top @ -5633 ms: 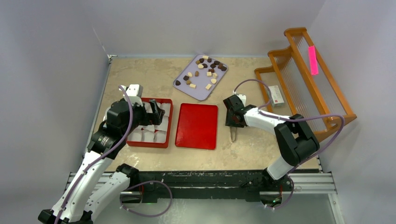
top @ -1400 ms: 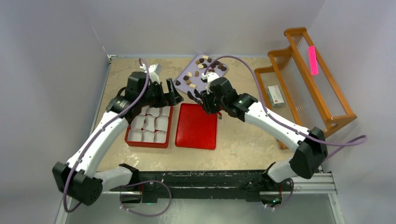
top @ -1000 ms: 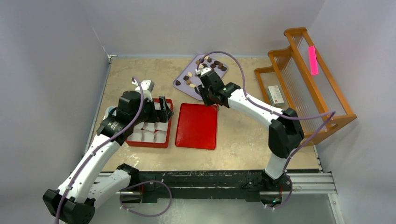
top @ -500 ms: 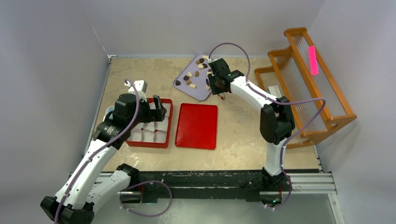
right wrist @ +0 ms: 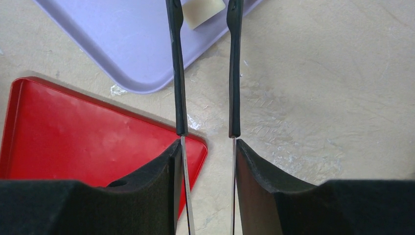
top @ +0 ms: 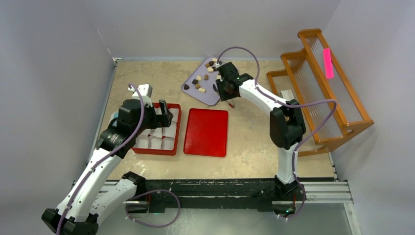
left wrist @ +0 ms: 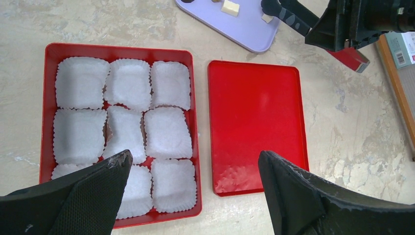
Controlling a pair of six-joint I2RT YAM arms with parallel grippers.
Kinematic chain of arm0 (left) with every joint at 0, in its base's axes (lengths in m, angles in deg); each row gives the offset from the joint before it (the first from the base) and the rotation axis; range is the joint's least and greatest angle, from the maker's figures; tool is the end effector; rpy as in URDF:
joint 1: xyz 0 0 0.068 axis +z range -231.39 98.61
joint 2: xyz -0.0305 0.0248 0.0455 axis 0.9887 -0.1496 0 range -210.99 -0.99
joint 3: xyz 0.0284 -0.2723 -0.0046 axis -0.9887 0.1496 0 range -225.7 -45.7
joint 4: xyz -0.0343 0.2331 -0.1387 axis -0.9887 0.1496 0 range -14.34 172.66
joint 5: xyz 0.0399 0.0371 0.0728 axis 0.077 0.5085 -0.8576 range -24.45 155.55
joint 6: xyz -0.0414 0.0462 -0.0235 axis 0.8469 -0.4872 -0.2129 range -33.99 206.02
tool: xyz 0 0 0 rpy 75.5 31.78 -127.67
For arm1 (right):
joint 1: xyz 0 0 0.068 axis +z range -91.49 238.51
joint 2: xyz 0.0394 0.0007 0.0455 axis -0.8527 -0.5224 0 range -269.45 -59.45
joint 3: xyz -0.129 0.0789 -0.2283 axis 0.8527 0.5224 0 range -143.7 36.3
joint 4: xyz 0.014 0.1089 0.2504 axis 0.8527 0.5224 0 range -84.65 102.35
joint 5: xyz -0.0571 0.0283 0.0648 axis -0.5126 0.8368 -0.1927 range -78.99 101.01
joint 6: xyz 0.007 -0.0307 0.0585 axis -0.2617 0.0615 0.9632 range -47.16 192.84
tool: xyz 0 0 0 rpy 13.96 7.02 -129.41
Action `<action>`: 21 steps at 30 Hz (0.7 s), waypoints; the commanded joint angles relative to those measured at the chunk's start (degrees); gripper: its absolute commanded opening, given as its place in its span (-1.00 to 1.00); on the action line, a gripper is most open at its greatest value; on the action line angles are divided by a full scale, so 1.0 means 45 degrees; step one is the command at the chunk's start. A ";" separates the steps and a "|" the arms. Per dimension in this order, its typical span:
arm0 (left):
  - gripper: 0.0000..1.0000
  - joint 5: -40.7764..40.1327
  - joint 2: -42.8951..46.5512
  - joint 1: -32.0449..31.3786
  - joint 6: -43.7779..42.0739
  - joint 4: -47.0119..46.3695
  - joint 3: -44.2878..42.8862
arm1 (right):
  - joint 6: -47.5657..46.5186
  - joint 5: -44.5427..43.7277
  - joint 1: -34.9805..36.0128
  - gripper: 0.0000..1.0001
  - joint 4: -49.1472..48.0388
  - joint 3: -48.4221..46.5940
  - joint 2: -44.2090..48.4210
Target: Pack the chocolate
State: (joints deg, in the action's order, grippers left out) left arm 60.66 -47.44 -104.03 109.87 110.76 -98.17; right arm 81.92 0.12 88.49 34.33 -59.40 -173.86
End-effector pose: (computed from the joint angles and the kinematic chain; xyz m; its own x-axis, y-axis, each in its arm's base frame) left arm 0.1843 -0.0721 0.3308 -0.5375 -0.2125 -0.8160 0.1065 0.9429 -0.3157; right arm 0.4184 0.2300 0.2361 -0.6925 -0.2206 -0.6869 -0.2747 0.9610 -0.0317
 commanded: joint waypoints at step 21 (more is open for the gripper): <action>1.00 -0.0556 0.0407 0.0030 -0.0087 -0.0259 -0.0138 | -0.0160 0.0735 0.0018 -0.08 0.1632 -0.1549 -0.0621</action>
State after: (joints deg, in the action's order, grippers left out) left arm 59.07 -46.02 -104.03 109.87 110.73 -98.17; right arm 82.18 1.76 88.49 39.83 -63.44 -178.63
